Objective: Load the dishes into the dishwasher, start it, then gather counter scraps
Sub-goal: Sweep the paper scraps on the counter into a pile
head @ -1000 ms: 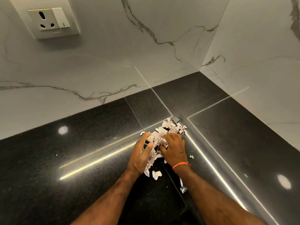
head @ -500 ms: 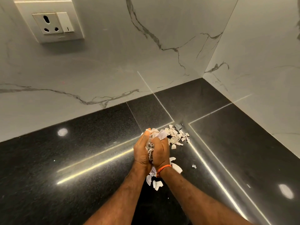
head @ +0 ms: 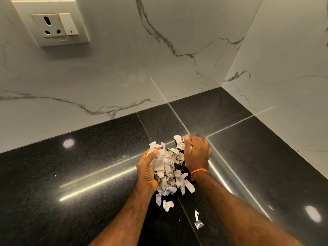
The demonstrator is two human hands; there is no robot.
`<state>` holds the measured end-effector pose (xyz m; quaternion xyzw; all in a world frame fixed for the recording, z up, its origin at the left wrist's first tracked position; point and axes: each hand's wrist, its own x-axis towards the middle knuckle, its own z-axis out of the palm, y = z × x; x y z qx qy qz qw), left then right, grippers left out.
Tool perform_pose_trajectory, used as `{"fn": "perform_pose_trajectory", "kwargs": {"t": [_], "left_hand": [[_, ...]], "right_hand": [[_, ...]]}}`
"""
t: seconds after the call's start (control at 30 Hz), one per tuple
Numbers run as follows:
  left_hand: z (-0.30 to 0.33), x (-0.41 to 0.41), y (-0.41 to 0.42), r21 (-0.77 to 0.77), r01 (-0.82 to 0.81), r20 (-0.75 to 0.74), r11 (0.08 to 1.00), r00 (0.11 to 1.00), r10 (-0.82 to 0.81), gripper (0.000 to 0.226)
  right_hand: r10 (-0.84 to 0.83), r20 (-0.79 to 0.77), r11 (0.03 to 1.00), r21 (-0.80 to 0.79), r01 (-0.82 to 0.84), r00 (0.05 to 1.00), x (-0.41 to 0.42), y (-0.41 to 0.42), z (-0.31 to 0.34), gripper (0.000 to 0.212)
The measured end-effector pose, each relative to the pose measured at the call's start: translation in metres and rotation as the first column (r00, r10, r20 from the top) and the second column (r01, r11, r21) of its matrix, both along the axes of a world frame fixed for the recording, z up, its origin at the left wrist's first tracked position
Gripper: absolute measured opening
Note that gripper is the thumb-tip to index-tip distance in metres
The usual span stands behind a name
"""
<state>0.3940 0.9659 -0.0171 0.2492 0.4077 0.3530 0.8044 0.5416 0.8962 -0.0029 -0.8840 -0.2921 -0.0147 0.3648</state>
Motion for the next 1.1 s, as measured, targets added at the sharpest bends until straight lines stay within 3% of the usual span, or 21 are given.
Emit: {"fn": "perform_pose_trajectory", "kwargs": {"t": [0.07, 0.17, 0.23, 0.37, 0.47, 0.6, 0.7, 0.8, 1.1], "left_hand": [[-0.001, -0.001, -0.001, 0.016, -0.010, -0.039, 1.000, 0.999, 0.010, 0.049], [-0.001, 0.006, -0.003, 0.027, -0.046, -0.086, 0.999, 0.995, 0.048, 0.038], [0.004, 0.012, -0.007, 0.029, -0.070, -0.099, 0.997, 0.993, 0.072, 0.025], [0.008, 0.019, -0.011, 0.037, -0.060, -0.123, 0.998, 0.990, 0.064, 0.025], [0.005, 0.026, -0.011, 0.002, -0.076, -0.119, 0.997, 0.990, 0.075, 0.029], [0.008, 0.037, -0.013, -0.087, -0.107, -0.078, 0.990, 0.992, 0.101, 0.031], [0.015, 0.041, -0.014, -0.139, -0.140, -0.037, 0.980, 0.990, 0.136, 0.033], [0.030, 0.041, -0.013, -0.087, -0.148, -0.039, 0.985, 0.989, 0.145, 0.030], [0.069, 0.024, -0.010, -0.039, -0.146, 0.018, 0.988, 0.989, 0.147, 0.028]], "right_hand": [[0.063, -0.020, 0.985, -0.158, -0.065, 0.998, 0.021, 0.001, -0.014, 0.044], [0.183, -0.145, 0.944, -0.251, -0.215, 0.972, 0.026, 0.007, -0.030, 0.067], [0.244, -0.201, 0.951, -0.143, -0.275, 0.949, 0.011, 0.007, -0.031, 0.066], [0.340, -0.281, 0.940, 0.143, -0.311, 0.897, -0.021, -0.003, -0.025, 0.047], [0.297, -0.495, 0.933, 0.331, -0.139, 0.817, -0.033, 0.002, -0.026, 0.051], [0.341, -0.692, 0.854, 0.511, 0.098, 0.637, -0.054, 0.017, -0.020, 0.049], [0.311, -0.796, 0.773, 0.529, 0.349, 0.519, -0.060, 0.023, -0.006, 0.051], [0.326, -0.836, 0.677, 0.533, 0.508, 0.442, -0.059, 0.027, 0.009, 0.055], [0.422, -0.829, 0.614, 0.560, 0.556, 0.368, -0.078, 0.031, 0.056, 0.057]]}}
